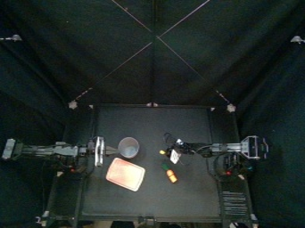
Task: Pick the shrimp then place it on the pink plate
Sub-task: Place shrimp on the pink plate
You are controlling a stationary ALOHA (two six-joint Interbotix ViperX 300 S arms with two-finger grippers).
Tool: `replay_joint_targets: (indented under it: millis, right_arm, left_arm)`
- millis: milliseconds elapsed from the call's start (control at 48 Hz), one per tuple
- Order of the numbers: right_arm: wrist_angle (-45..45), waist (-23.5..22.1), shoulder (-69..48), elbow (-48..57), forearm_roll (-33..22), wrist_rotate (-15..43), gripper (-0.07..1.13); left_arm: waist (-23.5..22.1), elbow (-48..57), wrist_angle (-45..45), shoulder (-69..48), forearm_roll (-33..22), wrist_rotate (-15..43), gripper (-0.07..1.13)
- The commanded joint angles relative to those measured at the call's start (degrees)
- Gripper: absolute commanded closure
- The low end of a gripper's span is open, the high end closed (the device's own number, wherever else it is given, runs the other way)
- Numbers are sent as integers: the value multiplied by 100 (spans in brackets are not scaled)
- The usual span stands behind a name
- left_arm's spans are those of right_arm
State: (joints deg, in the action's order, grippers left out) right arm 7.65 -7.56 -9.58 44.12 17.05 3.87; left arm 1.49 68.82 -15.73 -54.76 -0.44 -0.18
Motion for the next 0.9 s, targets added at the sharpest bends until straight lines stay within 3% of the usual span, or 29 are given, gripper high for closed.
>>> replay_joint_targets:
  millis: [21,375,750,896]
  right_arm:
    - [-211,413,237,-571,132,-9,61]
    - [-369,1116,2048,-2391,308,-26,61]
    - [44,1151,3226,-4008,88,-26,59]
    - [105,1134,3454,-4263,62,-26,47]
  left_arm:
    - [0,-79,-62,26,9,18,106]
    - [44,-62,-62,26,9,35,106]
    - [53,18,-62,26,18,44,106]
    - [53,18,-62,18,26,44,106]
